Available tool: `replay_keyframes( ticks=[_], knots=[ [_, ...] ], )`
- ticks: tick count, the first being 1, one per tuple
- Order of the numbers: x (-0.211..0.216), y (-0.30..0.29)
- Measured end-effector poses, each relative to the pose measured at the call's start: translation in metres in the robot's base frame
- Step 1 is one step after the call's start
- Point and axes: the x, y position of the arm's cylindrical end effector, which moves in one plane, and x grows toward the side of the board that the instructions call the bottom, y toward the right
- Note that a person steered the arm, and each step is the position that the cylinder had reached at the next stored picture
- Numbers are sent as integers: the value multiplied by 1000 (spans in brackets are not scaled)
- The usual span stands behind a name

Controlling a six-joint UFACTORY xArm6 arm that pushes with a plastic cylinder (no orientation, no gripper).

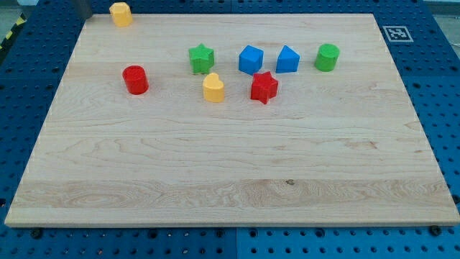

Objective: Push the yellow hexagon diagonally to the red circle

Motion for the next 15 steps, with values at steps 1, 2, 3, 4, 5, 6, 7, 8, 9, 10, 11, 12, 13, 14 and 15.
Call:
replay_keyframes(
  ticks=[1, 2, 3, 4, 5, 6, 7, 8, 9, 10, 11, 12, 13, 14, 15],
  knots=[
    [0, -1],
    [0, 10],
    [0, 19],
    [1, 38],
    [1, 124],
    [3, 177],
    [16, 178],
    [60, 199],
    [74, 277],
    [57, 323],
    [28, 295],
    [19, 267],
    [17, 267],
    [3, 262],
    [1, 247]
  ],
)
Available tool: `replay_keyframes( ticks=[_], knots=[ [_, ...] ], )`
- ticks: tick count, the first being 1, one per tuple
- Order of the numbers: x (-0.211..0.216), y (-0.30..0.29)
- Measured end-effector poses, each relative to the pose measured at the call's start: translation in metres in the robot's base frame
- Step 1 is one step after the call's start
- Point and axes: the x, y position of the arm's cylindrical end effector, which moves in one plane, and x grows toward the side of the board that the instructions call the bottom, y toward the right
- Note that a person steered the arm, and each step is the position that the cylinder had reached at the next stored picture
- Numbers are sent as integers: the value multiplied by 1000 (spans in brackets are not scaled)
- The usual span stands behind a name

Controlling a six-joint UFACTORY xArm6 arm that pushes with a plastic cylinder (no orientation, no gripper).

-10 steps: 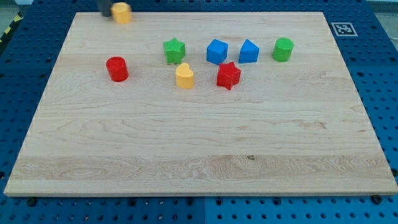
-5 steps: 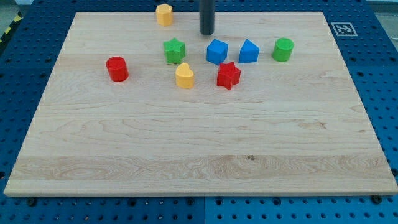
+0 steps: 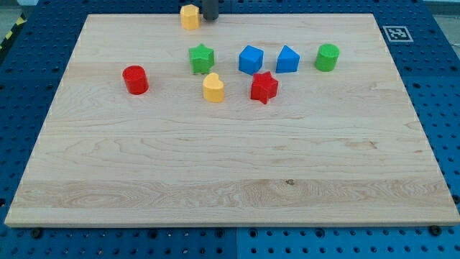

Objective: Push the yellow hexagon diagonally to the red circle

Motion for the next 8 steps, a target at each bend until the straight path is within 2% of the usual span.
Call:
replay_keyframes(
  ticks=[2, 3, 4, 5, 8],
  knots=[
    [0, -50],
    [1, -48],
    [11, -15],
    [18, -8],
    [23, -70]
  ],
)
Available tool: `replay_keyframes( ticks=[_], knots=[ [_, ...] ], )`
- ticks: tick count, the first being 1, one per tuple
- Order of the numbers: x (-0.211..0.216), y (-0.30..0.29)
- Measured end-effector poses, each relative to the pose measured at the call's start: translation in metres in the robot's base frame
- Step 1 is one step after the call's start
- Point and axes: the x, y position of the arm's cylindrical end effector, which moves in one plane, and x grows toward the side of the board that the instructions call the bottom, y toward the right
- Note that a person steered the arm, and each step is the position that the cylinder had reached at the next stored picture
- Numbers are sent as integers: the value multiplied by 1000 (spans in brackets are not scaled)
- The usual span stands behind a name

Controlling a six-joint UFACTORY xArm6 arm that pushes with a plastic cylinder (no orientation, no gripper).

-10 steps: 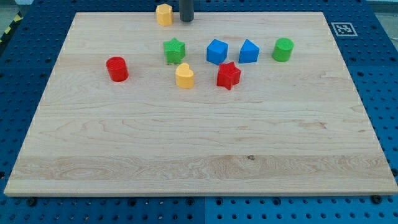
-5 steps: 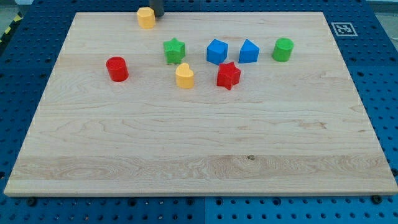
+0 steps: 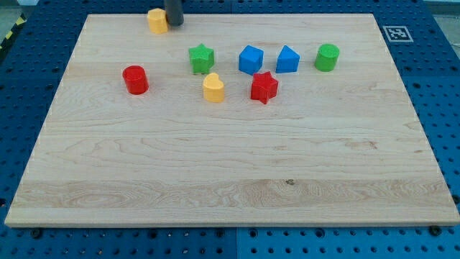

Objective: Push the yellow hexagon diagonally to the red circle

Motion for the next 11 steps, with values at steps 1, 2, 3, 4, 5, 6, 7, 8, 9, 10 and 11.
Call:
replay_keyframes(
  ticks=[1, 2, 3, 4, 5, 6, 7, 8, 9, 10, 11],
  knots=[
    [2, -23],
    [2, -45],
    [2, -61],
    [2, -67],
    [2, -70],
    [2, -77],
    [2, -86],
    [2, -93],
    [3, -97],
    [4, -93],
    [4, -35]
  ],
)
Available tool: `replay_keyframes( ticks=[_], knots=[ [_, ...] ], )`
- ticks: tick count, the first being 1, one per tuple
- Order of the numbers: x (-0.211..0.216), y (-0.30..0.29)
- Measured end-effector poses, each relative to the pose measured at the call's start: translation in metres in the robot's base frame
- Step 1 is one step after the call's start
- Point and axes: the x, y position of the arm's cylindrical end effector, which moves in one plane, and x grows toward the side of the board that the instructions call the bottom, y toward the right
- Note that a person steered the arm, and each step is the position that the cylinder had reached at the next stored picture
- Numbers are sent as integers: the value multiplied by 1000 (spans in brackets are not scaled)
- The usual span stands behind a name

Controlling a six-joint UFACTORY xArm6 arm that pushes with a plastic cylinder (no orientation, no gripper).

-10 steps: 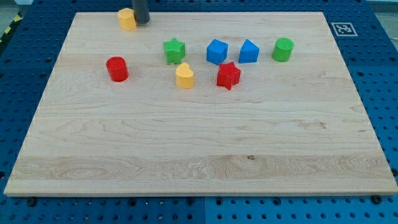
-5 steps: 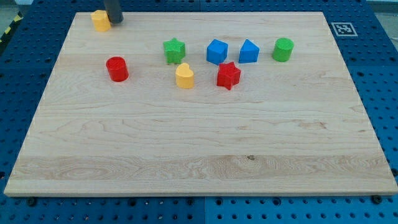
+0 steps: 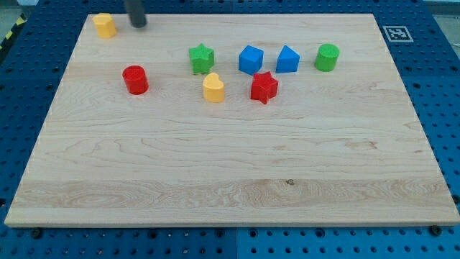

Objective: Push the yellow hexagon diagonally to the red circle

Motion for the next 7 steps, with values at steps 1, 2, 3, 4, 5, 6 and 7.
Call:
replay_keyframes(
  ticks=[1, 2, 3, 4, 5, 6, 7],
  knots=[
    [13, 63],
    [62, 75],
    [69, 75],
    [69, 75],
    [70, 74],
    [73, 88],
    [73, 131]
  ],
)
